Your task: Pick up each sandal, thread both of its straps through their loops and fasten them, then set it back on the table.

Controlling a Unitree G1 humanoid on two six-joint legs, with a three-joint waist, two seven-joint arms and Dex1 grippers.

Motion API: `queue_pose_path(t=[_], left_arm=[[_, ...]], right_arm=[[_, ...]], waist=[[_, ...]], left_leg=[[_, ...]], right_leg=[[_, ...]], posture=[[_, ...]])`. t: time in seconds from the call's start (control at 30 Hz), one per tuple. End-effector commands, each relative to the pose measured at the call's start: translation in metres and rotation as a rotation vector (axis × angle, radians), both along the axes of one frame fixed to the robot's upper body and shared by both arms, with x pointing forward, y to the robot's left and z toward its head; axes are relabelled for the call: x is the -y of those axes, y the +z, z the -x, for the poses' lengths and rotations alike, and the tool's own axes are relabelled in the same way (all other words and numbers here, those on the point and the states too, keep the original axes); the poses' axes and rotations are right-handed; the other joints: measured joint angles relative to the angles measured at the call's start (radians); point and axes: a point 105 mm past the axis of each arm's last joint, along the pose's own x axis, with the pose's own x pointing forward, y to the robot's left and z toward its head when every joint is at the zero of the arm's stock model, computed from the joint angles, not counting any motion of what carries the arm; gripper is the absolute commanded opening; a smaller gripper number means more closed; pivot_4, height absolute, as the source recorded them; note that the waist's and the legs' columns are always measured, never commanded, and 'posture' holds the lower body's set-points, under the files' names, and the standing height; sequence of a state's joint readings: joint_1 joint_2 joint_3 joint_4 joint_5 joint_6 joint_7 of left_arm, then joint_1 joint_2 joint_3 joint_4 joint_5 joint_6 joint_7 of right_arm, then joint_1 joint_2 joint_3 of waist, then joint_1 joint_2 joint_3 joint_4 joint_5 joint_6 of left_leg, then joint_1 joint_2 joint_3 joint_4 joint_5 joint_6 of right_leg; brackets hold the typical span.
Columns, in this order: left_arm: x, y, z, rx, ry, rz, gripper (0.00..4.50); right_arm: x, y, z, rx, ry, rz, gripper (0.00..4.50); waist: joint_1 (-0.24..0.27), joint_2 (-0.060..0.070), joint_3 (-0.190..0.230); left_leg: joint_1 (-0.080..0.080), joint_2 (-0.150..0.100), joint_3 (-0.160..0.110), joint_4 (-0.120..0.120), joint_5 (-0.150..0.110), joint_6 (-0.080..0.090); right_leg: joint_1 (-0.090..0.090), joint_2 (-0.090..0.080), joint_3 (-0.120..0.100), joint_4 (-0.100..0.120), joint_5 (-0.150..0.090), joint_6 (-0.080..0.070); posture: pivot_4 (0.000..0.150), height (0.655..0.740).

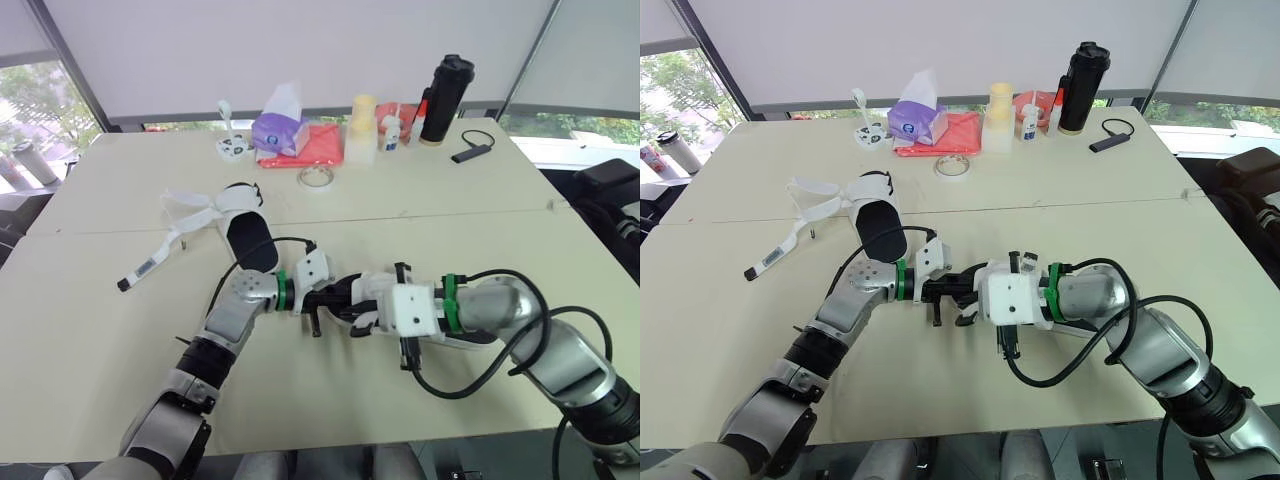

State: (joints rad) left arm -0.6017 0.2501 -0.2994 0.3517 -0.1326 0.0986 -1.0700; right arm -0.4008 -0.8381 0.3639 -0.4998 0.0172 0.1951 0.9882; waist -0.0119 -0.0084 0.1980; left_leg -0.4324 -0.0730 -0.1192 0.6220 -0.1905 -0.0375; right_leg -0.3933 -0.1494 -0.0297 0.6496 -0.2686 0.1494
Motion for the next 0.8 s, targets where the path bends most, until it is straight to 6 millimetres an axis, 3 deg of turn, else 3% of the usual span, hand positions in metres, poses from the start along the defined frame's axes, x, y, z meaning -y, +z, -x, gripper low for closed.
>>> queue_pose_path(t=[0.03, 0.2, 0.47, 0.7, 0.8], left_arm=[[0.001, 0.007, 0.001, 0.027, -0.014, 0.007, 0.0], [0.001, 0.006, 0.002, 0.026, -0.017, 0.006, 0.0], [0.003, 0.006, 0.001, 0.027, -0.019, 0.009, 0.0], [0.01, 0.005, 0.0, 0.03, -0.029, 0.023, 0.0], [0.014, 0.005, 0.0, 0.033, -0.036, 0.03, 0.0]], right_arm=[[0.002, -0.002, -0.001, 0.107, 0.052, 0.052, 1.92], [0.009, -0.012, 0.005, 0.169, 0.118, 0.144, 4.46], [0.027, -0.011, 0.015, 0.191, 0.165, 0.232, 4.46], [0.072, -0.007, 0.027, 0.165, 0.114, 0.368, 4.46], [0.081, -0.007, 0.037, 0.095, 0.075, 0.358, 4.46]], waist=[[0.0, 0.0, 0.0], [0.0, 0.0, 0.0], [0.001, 0.0, 0.0], [0.007, 0.0, 0.0], [0.01, 0.0, 0.0]], left_leg=[[0.0, 0.0, 0.0, 0.0, 0.0, 0.0], [0.0, 0.0, 0.0, 0.0, 0.0, 0.0], [0.0, 0.0, 0.0, 0.001, 0.0, 0.0], [0.0, 0.0, 0.0, 0.001, 0.0, 0.0], [0.0, 0.0, 0.0, 0.002, 0.0, 0.0]], right_leg=[[0.0, 0.0, 0.0, 0.0, 0.0, 0.0], [0.0, 0.0, 0.0, 0.0, 0.0, 0.0], [0.001, 0.0, 0.0, 0.0, 0.0, 0.0], [0.002, -0.001, 0.0, -0.001, 0.0, 0.0], [0.003, 0.0, 0.0, -0.002, 0.0, 0.0]], posture=[[0.15, 0.74], [0.15, 0.74], [0.15, 0.74], [0.15, 0.74], [0.15, 0.74]])
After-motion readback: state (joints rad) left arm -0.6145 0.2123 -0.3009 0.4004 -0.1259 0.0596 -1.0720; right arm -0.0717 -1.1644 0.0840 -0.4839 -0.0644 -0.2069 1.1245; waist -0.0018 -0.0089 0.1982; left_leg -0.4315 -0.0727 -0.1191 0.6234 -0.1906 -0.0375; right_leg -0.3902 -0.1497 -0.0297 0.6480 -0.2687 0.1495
